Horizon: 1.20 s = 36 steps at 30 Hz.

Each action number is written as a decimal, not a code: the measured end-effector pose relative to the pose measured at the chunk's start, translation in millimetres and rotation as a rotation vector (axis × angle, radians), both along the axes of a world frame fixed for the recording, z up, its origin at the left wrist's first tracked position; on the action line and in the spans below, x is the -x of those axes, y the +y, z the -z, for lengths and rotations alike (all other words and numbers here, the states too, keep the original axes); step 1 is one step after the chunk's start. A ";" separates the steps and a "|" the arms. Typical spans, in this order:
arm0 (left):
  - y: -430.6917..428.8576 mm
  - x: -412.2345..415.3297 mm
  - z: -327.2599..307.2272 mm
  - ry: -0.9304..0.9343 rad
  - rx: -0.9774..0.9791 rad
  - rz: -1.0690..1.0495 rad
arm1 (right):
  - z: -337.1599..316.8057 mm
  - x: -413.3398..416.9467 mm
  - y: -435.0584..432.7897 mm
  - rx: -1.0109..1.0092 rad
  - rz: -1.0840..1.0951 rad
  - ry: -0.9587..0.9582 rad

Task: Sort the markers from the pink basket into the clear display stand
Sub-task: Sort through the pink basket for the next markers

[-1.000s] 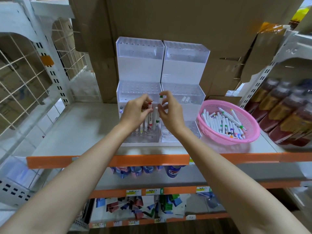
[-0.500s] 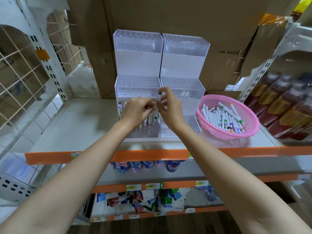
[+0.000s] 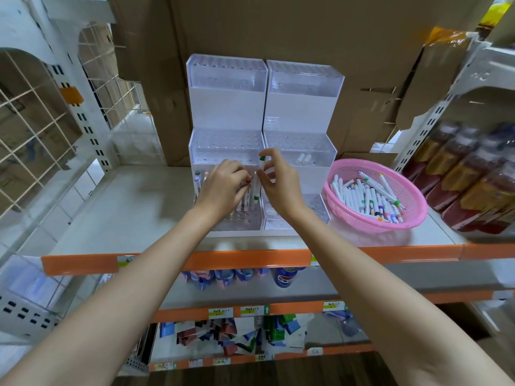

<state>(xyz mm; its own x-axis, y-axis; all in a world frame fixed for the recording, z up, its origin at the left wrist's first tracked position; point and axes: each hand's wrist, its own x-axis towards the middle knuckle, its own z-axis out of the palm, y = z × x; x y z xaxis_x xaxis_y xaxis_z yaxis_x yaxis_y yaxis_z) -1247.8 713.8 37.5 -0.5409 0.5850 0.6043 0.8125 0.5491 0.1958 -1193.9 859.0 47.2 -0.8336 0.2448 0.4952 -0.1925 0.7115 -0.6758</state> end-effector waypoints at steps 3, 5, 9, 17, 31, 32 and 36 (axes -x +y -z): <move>-5.4 -3.7 3.8 0.106 0.013 -0.025 | 2.0 0.2 0.7 0.008 0.002 0.000; -10.4 -5.9 7.7 0.146 0.031 -0.044 | 4.0 -0.6 1.3 0.000 0.004 0.007; -20.6 -9.1 11.5 0.108 0.074 -0.062 | 5.0 -4.1 1.6 -0.025 -0.004 -0.004; -26.5 -8.9 13.2 0.009 0.150 -0.061 | 7.6 -8.4 -0.5 -0.187 -0.043 -0.074; -26.3 -8.8 13.9 0.027 0.142 -0.053 | 3.8 -8.5 2.6 -0.350 0.042 -0.075; -26.3 -8.2 13.8 0.026 0.144 -0.055 | 2.3 -8.0 2.9 -0.358 0.036 -0.067; -25.6 -8.1 12.4 0.029 0.142 -0.056 | 3.7 -7.0 2.4 -0.326 -0.014 -0.048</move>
